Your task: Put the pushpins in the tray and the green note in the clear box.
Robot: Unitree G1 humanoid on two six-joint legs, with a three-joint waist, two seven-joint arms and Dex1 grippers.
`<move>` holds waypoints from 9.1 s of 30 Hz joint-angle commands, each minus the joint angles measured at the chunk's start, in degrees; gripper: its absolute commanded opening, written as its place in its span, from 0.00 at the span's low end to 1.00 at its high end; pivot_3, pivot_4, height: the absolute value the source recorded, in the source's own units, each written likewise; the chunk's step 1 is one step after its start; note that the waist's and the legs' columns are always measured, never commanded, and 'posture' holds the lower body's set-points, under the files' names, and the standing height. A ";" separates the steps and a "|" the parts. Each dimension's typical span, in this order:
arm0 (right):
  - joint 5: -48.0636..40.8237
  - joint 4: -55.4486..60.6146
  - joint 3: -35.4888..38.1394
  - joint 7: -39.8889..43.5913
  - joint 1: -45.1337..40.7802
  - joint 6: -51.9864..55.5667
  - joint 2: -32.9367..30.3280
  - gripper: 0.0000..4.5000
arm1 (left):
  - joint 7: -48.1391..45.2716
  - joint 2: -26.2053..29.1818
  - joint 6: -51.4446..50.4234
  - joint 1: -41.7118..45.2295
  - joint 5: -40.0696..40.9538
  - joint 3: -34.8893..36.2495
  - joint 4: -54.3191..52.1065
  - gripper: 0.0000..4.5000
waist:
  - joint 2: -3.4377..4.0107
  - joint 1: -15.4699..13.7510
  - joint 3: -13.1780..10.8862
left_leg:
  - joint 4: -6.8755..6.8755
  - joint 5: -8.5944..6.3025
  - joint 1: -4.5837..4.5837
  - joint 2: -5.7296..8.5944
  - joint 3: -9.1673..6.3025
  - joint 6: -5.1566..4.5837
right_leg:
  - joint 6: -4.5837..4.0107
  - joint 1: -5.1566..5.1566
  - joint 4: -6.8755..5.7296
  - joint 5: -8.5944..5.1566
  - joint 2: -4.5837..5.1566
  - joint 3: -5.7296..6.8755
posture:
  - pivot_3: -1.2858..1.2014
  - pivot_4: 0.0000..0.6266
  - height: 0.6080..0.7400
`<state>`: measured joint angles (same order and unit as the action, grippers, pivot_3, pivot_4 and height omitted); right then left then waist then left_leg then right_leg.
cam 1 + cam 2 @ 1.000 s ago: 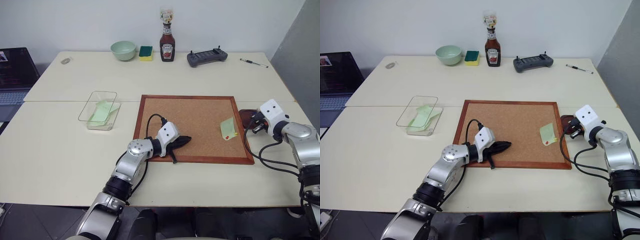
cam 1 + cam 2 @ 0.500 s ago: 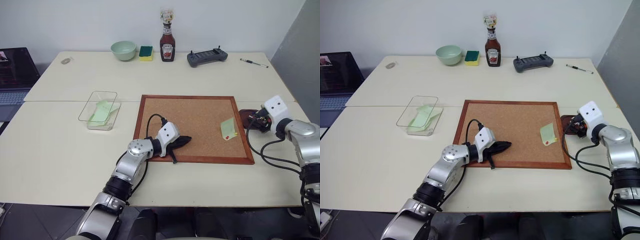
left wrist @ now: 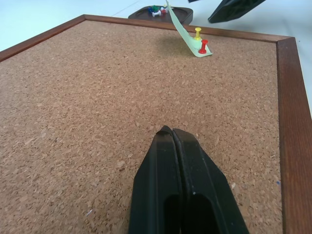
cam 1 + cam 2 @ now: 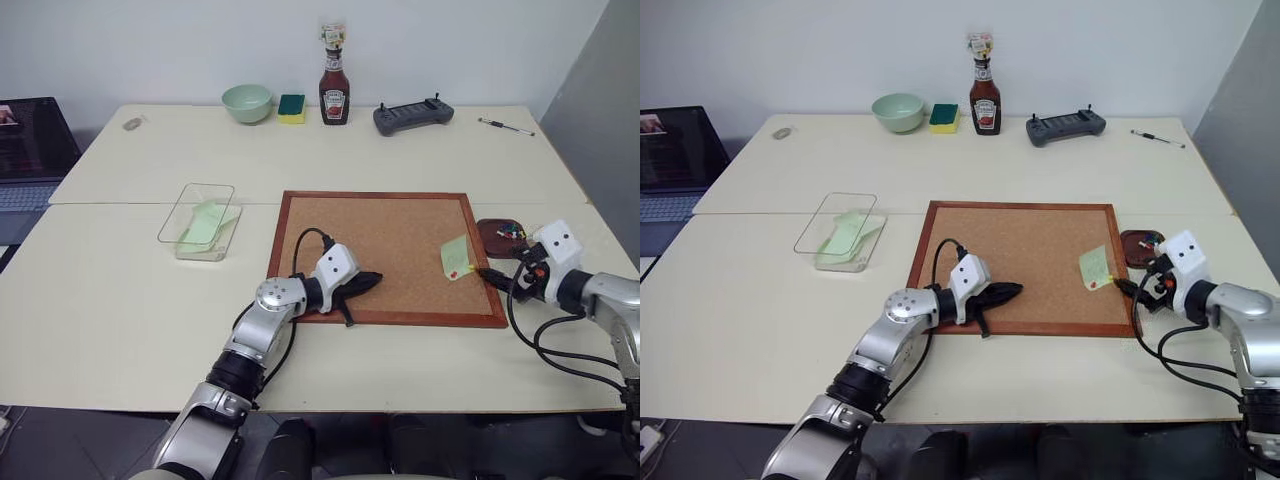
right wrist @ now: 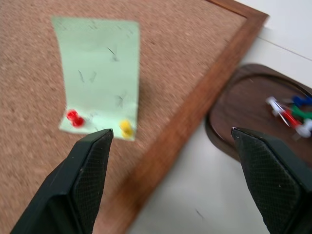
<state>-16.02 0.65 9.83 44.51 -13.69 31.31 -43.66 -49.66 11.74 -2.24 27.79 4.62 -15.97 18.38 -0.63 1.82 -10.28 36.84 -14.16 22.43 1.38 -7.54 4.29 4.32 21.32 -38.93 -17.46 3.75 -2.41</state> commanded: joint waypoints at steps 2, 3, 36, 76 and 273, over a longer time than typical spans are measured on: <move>-0.09 1.07 -0.74 -0.41 -1.70 -0.57 0.81 0.91 | -0.37 0.05 0.01 -0.14 -0.50 -0.65 0.57 0.00 | 0.00 -0.01 0.00 | -0.01 0.00 0.00 -0.01 0.00 0.00 | 0.00 0.01 0.00 0.00 0.00 0.00 | 0.52 0.24 1.00; 0.31 0.45 -1.03 -0.43 -1.81 -1.11 0.92 0.91 | -0.36 0.08 -0.04 -0.21 -0.51 -0.65 0.47 0.00 | 0.00 -0.01 0.00 | -0.01 0.00 0.00 -0.01 -0.02 0.00 | 0.00 0.01 0.00 0.00 0.00 0.02 | 0.52 0.24 1.00; -1.51 1.66 -0.71 2.17 -1.58 -1.51 0.24 0.00 | -0.07 0.25 0.02 -0.94 -0.69 -0.80 0.33 0.00 | 0.00 -0.02 0.00 | -0.01 0.00 0.00 -0.01 -0.02 0.00 | 0.00 0.01 0.00 0.00 0.00 0.02 | 0.52 0.24 1.00; 7.83 -5.67 -2.40 -8.25 -8.10 -5.49 -2.29 0.00 | -1.06 0.57 0.49 -1.31 -1.52 -1.41 0.15 0.00 | 0.02 0.07 0.01 | -0.03 0.00 -0.02 -0.02 0.01 0.00 | 0.00 0.02 0.00 0.00 -0.01 0.01 | 0.52 0.24 1.00; -5.76 15.90 -6.89 -2.94 -12.49 3.26 8.81 0.00 | 9.72 -18.27 -16.35 18.35 14.57 14.84 11.14 0.00 | -0.22 0.06 -0.13 | 0.02 0.02 0.28 0.00 -0.07 0.03 | 0.02 0.27 0.04 0.01 -0.01 0.07 | 0.52 0.24 1.00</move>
<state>-19.68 13.73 0.14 42.98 -25.23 32.87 -34.91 -40.30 -6.10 -19.52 45.74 19.04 -0.90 31.71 -0.85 1.88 -10.41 36.85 -14.14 22.72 1.39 -7.60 4.33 4.34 21.60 -38.90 -17.45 3.74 -2.34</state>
